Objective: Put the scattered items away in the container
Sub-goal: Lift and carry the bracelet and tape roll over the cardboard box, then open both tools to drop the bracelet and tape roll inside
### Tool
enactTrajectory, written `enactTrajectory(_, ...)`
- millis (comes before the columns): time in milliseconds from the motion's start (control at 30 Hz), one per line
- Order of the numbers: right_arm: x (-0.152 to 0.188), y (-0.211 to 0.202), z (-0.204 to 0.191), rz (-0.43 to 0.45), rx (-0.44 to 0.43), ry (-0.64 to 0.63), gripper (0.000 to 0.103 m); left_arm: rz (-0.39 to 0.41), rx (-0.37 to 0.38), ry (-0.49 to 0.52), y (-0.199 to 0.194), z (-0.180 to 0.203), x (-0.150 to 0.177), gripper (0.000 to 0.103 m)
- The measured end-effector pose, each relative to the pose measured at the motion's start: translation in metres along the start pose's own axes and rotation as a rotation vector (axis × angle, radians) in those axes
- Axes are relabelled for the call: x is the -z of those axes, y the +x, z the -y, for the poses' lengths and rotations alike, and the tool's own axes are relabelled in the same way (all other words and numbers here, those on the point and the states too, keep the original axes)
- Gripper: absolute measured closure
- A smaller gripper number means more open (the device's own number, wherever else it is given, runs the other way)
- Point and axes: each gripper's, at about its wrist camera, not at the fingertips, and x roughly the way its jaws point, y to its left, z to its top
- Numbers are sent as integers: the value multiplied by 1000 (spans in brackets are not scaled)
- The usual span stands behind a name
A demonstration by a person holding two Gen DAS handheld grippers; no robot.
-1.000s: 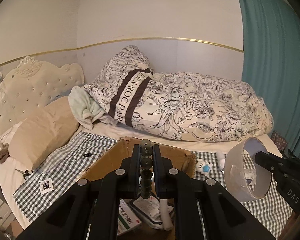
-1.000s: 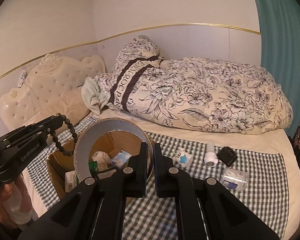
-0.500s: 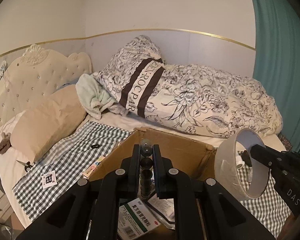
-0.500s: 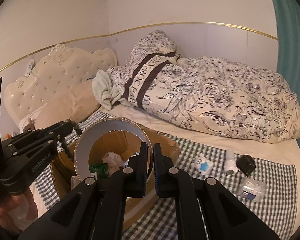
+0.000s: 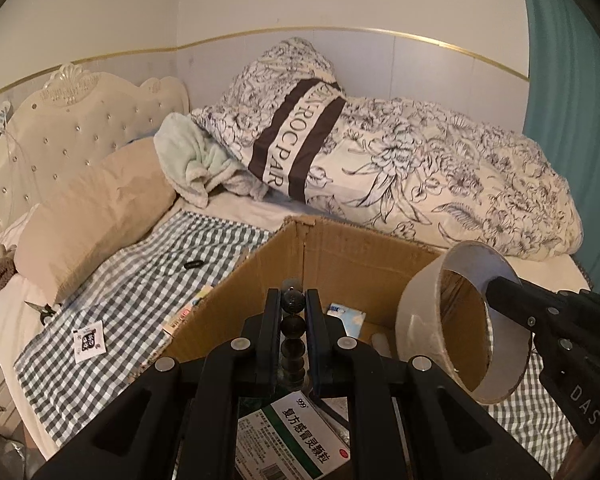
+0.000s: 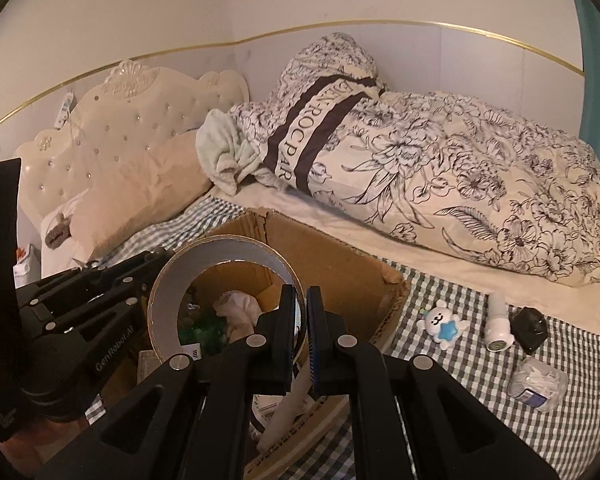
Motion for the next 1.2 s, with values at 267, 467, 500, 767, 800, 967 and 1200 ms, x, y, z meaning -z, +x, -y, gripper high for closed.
enactTrajectory(267, 4, 23, 0, -39, 2, -6, 97, -38, -7, -8, 18, 0, 5, 92)
enactTrajectory(467, 7, 33, 6, -64, 15, 10, 77, -24, -17, -15, 16, 2, 0, 90)
enactTrajectory(500, 7, 32, 6, -61, 15, 16, 74, -23, -18, -17, 15, 2, -1, 89)
enactTrajectory(767, 5, 12, 19, -10, 35, 45, 46, 9, -25, -20, 6, 4, -4, 44)
enactTrajectory(800, 5, 9, 22, -3, 36, 53, 44, 18, -27, -19, 4, 4, -4, 38)
enactTrajectory(967, 4, -10, 34, 36, 53, 79, 39, 61, -35, -34, -12, 3, -10, 21)
enactTrajectory(1200, 6, -39, 52, 72, 58, 101, 32, 123, -20, -20, -39, 19, -20, 3)
